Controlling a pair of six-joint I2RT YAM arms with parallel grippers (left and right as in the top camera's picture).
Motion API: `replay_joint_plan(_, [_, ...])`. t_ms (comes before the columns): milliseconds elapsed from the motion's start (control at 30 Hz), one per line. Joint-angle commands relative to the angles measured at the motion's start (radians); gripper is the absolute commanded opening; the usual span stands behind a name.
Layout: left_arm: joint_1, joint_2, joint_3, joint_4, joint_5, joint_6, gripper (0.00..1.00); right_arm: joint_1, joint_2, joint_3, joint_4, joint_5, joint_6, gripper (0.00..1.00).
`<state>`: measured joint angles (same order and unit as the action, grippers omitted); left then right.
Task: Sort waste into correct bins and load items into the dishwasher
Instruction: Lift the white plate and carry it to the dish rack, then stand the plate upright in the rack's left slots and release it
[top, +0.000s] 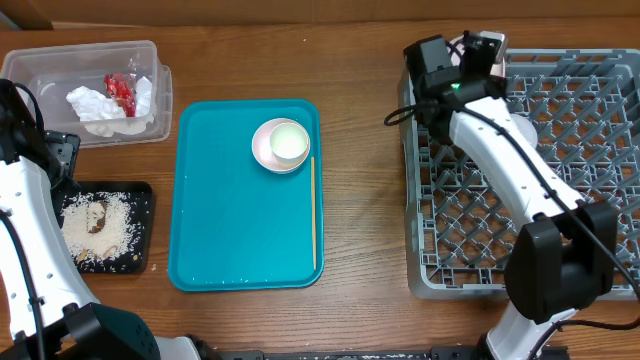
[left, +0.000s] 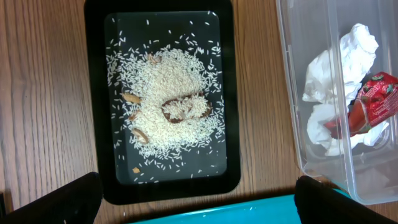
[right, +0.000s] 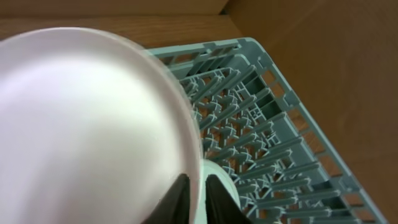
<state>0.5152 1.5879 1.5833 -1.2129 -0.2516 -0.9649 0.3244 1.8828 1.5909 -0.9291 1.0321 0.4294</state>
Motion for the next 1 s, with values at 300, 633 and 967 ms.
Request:
replay_joint_plan(300, [0.002, 0.002, 0.002, -0.002, -0.018, 0.015, 1.0, 0.174, -0.064, 0.096, -0.102, -0.058, 0.129, 0.33])
replay_joint_plan(633, [0.002, 0.002, 0.002, -0.002, -0.018, 0.016, 1.0, -0.09, -0.072, 0.097, 0.047, -0.756, 0.074, 0.04])
replay_joint_plan(967, [0.002, 0.002, 0.002, -0.002, -0.018, 0.016, 1.0, -0.278, -0.009, 0.095, 0.114, -1.355, -0.035, 0.04])
